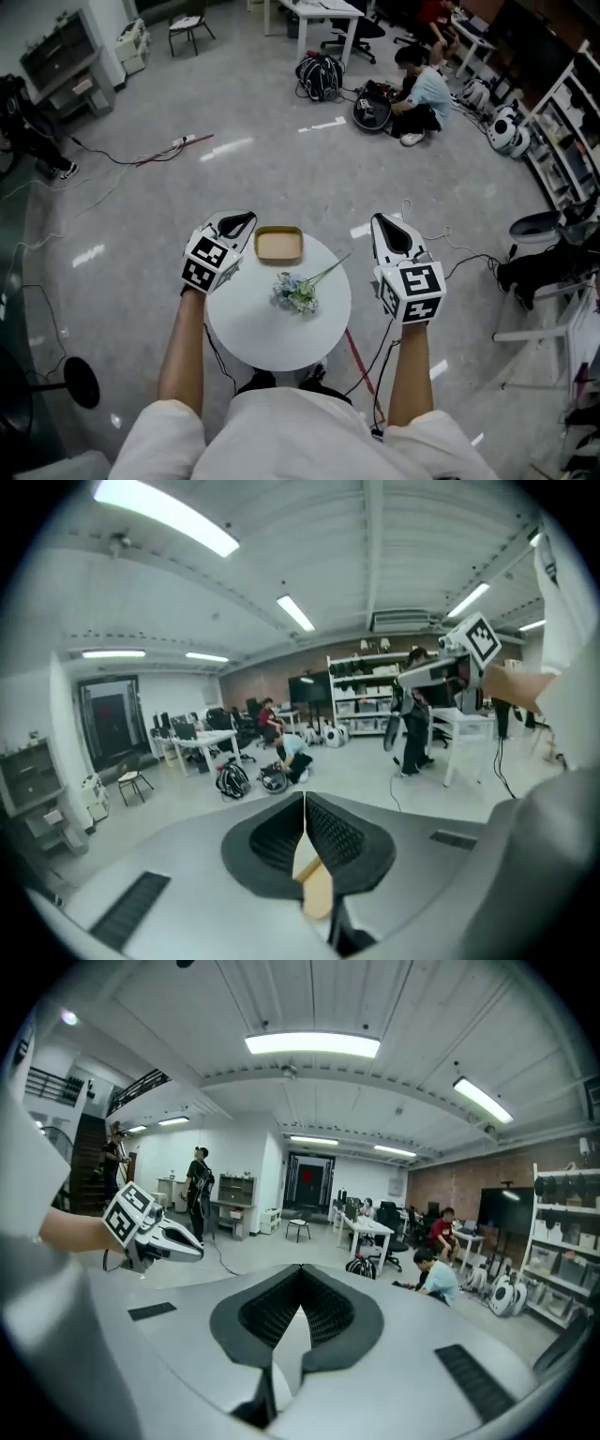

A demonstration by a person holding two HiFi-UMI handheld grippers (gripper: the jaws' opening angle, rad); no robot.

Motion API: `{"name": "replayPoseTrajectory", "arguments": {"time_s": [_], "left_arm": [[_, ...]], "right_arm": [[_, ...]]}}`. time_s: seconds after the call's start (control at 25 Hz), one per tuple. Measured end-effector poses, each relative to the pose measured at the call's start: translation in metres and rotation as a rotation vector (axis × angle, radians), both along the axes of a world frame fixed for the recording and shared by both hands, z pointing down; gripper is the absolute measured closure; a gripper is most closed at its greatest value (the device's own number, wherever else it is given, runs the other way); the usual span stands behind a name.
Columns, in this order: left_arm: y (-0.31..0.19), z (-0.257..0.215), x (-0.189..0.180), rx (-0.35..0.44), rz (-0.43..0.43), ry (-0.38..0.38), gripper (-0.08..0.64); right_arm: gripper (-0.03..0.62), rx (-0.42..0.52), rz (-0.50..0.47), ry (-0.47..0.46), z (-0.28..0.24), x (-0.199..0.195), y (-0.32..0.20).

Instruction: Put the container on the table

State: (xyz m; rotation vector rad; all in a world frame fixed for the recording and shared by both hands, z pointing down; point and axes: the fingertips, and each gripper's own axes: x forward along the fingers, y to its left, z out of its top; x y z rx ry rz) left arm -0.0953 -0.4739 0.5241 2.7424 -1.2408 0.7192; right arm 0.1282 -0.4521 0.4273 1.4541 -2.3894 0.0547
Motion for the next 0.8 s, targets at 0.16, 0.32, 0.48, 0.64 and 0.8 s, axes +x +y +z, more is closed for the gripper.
{"name": "replayPoseTrajectory", "arguments": {"time_s": [0.16, 0.32, 0.48, 0.64, 0.8], "left_arm": [[0.026, -0.084, -0.011, 0.152, -0.062, 0.095, 0.537], [0.053, -0.141, -0.018, 0.242, -0.097, 0.163, 0.537], [0.071, -0.176, -0.023, 0.333, -0.12, 0.138, 0.537], [0.086, -0.199, -0.02, 0.385, -0.124, 0.121, 0.537], [0.097, -0.213, -0.012, 0.416, -0.118, 0.115, 0.537]], "right_arm": [[0.578, 0.084, -0.062, 0.035, -0.051, -0.016, 0.012], [0.578, 0.161, -0.099, 0.021, -0.096, -0.028, 0.028], [0.579, 0.218, -0.121, 0.028, -0.127, -0.036, 0.039], [0.58, 0.242, -0.128, 0.035, -0.147, -0.038, 0.051], [0.58, 0.269, -0.139, 0.045, -0.158, -0.039, 0.061]]}}
